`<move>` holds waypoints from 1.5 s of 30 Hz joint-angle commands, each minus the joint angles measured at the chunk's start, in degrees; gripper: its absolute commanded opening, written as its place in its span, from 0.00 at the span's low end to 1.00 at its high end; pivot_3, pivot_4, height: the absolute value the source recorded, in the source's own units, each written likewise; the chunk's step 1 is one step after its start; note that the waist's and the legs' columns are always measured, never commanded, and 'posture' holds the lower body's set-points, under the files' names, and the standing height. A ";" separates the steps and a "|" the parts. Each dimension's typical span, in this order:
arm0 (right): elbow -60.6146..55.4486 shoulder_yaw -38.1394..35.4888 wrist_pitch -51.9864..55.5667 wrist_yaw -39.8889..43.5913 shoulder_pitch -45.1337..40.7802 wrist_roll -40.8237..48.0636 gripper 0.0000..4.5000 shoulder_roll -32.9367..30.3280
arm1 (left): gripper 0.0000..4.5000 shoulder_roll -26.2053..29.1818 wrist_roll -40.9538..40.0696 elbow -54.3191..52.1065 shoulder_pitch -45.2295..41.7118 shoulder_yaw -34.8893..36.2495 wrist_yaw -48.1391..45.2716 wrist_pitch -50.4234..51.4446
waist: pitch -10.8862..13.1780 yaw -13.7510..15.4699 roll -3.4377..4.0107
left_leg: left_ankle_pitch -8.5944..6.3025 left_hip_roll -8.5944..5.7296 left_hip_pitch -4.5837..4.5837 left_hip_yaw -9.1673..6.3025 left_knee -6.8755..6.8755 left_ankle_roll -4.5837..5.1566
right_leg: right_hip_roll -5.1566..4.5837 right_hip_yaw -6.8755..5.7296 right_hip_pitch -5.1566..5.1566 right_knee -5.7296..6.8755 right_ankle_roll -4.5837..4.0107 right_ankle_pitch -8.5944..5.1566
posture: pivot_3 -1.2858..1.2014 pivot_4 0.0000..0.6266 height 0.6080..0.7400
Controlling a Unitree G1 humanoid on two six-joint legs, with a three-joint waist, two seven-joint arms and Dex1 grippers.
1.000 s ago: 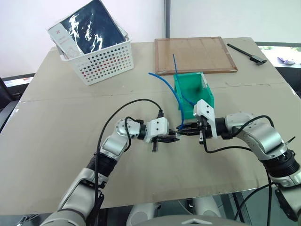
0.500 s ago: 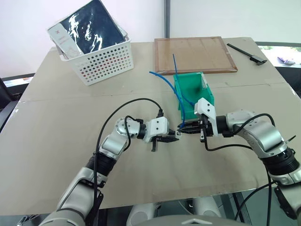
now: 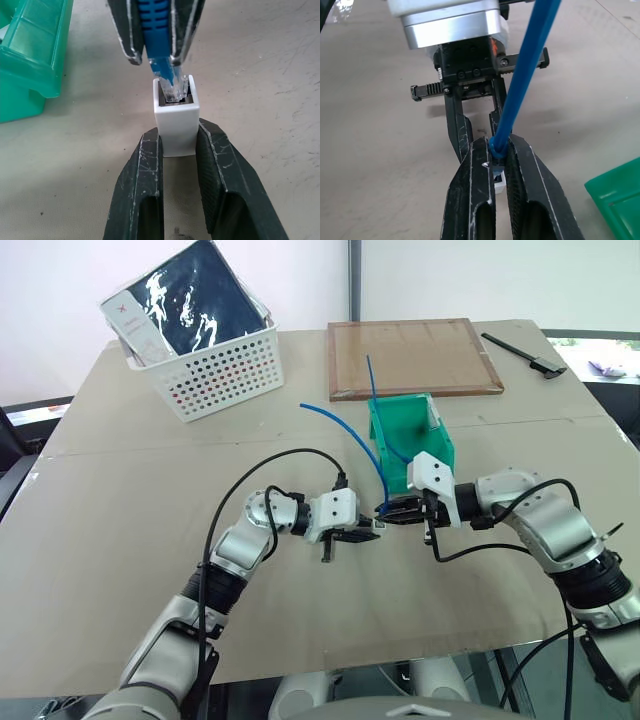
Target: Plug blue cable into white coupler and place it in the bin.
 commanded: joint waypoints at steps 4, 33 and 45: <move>2.47 4.46 -0.77 1.16 2.82 -5.55 0.00 -1.59 | 0.08 0.04 -0.02 -1.72 0.08 0.49 0.62 -0.69 | -0.05 0.01 -0.04 | 0.01 0.00 0.09 -0.01 0.00 -0.01 | 0.00 0.00 0.10 0.02 0.00 0.00 | 0.52 0.24 1.00; 7.70 7.74 -1.87 11.34 -4.18 -7.80 0.00 0.47 | 0.08 -0.36 0.21 1.68 -0.49 0.68 -0.84 -3.64 | -0.06 0.00 -0.07 | -0.10 0.04 0.92 0.00 -0.10 0.15 | 0.03 0.01 0.84 -0.05 0.00 -0.03 | 0.52 0.24 1.00; 13.27 10.84 -7.34 9.92 -0.64 -13.99 0.00 2.56 | 0.08 -0.98 0.35 2.20 -0.29 0.84 -0.21 -3.79 | -0.54 -0.03 -0.13 | -0.13 0.04 1.07 -0.02 -0.11 0.20 | 0.03 0.00 0.98 -0.05 0.02 -0.04 | 0.52 0.24 1.00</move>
